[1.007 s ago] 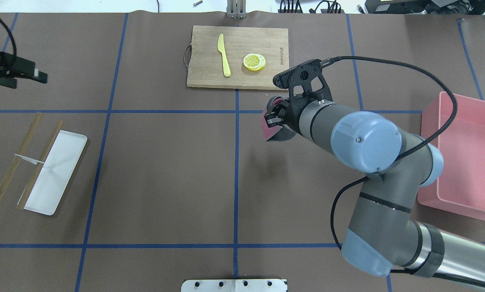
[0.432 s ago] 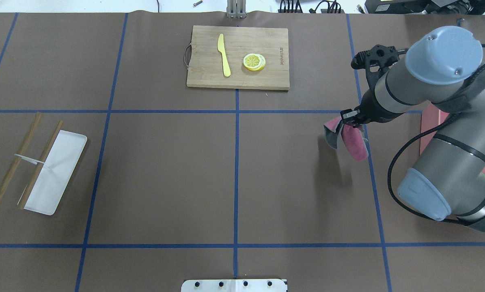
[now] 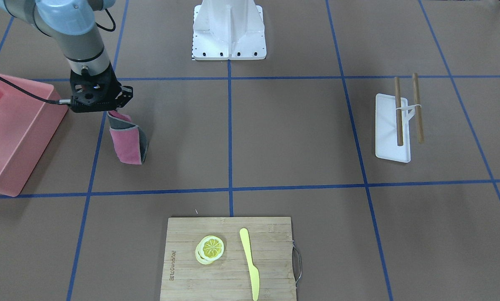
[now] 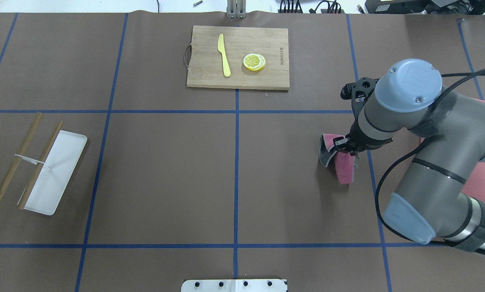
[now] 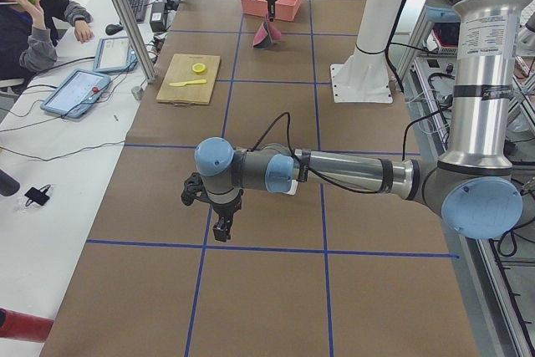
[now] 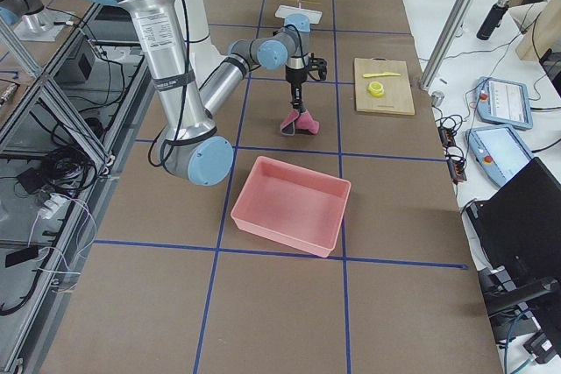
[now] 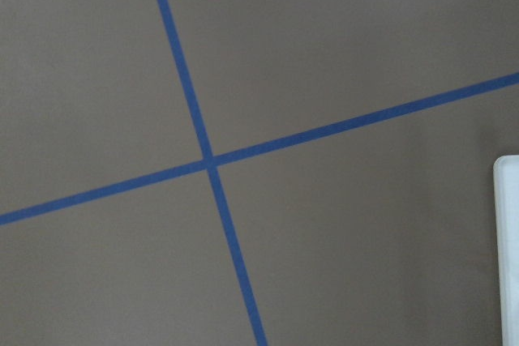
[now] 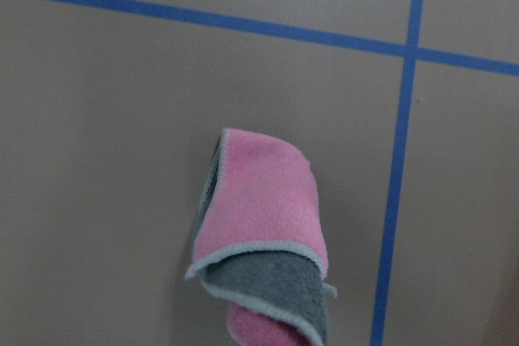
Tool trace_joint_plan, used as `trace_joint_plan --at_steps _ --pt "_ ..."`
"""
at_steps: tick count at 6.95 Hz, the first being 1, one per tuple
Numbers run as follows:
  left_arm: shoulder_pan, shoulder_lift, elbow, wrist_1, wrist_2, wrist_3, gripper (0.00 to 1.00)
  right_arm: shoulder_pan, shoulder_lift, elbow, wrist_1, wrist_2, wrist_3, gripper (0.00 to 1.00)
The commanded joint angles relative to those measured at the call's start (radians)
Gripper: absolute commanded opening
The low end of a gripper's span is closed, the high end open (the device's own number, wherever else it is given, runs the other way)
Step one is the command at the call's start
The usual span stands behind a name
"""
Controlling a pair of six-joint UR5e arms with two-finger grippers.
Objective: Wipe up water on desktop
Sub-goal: 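Press the cloth down with the right gripper and wipe near the pink bin, then drag the cloth with the right gripper toward the table center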
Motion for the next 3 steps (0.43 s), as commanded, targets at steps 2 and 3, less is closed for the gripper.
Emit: trace_joint_plan --at_steps 2,3 --pt "-0.013 0.006 0.002 0.004 0.001 0.000 0.98 -0.199 0.320 -0.223 0.076 -0.159 0.498 0.00" --pt "-0.013 0.009 0.002 0.013 0.001 0.000 0.98 -0.251 0.398 -0.335 0.236 -0.245 0.625 0.00"
